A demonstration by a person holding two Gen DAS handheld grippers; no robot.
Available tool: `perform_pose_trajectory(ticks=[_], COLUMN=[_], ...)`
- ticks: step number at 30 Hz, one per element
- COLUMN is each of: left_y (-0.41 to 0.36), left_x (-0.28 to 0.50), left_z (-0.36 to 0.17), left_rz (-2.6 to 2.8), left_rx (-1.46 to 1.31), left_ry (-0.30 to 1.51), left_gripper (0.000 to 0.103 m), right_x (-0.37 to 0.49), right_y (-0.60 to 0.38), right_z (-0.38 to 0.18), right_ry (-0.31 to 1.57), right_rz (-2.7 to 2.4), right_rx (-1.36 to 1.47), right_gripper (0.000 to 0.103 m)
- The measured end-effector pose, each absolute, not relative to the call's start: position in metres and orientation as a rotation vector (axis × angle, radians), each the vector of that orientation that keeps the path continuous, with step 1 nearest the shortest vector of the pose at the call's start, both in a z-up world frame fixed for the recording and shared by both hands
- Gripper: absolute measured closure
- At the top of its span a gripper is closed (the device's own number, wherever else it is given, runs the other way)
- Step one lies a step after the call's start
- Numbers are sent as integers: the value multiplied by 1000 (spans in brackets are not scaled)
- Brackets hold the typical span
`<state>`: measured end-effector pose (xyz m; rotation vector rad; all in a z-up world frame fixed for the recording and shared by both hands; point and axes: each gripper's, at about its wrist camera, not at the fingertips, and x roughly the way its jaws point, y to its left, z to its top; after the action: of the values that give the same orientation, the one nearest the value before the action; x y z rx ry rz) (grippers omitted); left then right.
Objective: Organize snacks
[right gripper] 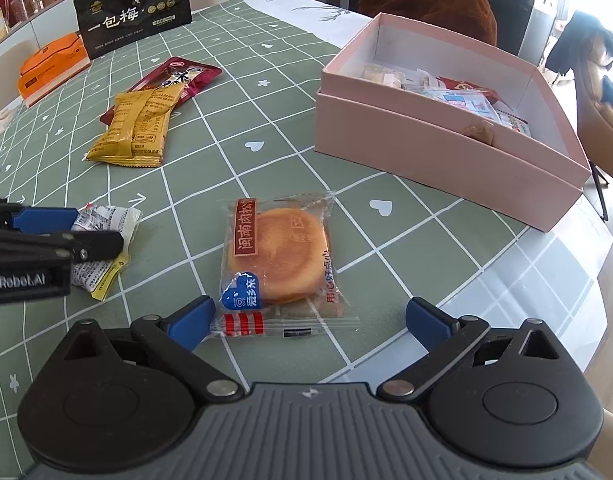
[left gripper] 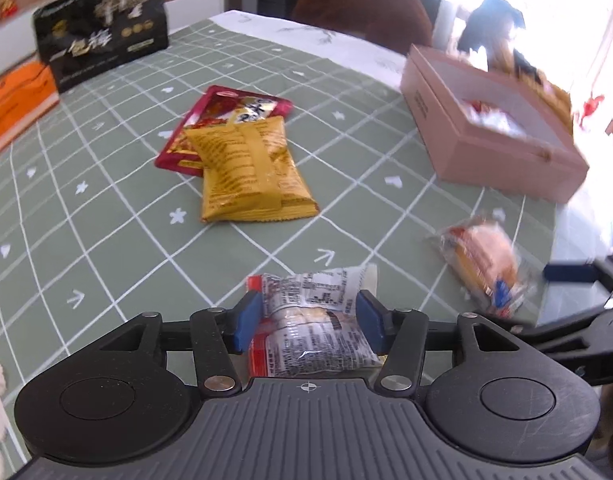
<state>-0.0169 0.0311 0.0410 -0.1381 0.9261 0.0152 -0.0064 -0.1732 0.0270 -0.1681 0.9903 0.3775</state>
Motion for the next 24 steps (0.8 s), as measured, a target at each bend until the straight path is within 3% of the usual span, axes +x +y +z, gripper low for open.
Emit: perform_pose_trajectory(ticks=[9,19,24], left_y=[87,32,43], left_x=[-33,-13,-21], left_z=[54,39,46], left_rz=[64,38,33], left_rx=[-523,-216,-271], left_ry=[875,988,956], left_gripper=[46,46,47], right_x=[-6,-10,-10], right_y=[-174,-176,-177], right_z=[26,24,23], right_ry=[985,954,949], right_rz=[399,403,416], right_rx=[-177,-173,-179], right_gripper=[0,0,0])
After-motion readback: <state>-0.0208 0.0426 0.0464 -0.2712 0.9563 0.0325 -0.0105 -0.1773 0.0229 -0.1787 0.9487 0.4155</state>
